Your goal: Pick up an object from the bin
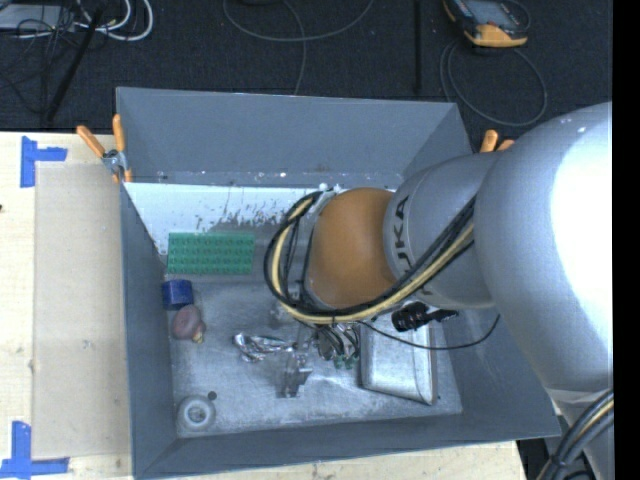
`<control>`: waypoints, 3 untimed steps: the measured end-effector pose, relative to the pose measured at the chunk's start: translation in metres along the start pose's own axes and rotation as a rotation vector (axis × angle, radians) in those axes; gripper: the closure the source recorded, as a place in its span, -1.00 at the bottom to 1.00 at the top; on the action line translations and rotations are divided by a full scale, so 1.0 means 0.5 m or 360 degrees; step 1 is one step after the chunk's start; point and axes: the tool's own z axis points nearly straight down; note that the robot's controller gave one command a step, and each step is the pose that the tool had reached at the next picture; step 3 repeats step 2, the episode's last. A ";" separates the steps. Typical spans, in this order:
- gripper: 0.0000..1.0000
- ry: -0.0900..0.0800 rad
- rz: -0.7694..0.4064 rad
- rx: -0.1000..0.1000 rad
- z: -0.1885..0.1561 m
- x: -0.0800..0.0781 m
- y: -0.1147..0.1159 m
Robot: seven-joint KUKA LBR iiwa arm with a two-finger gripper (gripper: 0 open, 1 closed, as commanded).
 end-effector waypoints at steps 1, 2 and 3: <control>1.00 -0.0003 -0.0005 0.0001 -0.004 -0.002 0.001; 1.00 -0.0010 -0.0019 -0.0002 -0.277 -0.030 0.132; 1.00 -0.0010 -0.0019 -0.0002 -0.277 -0.030 0.132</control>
Offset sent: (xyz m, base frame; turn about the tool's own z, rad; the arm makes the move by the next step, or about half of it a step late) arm 0.0000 0.0000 0.0000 0.0000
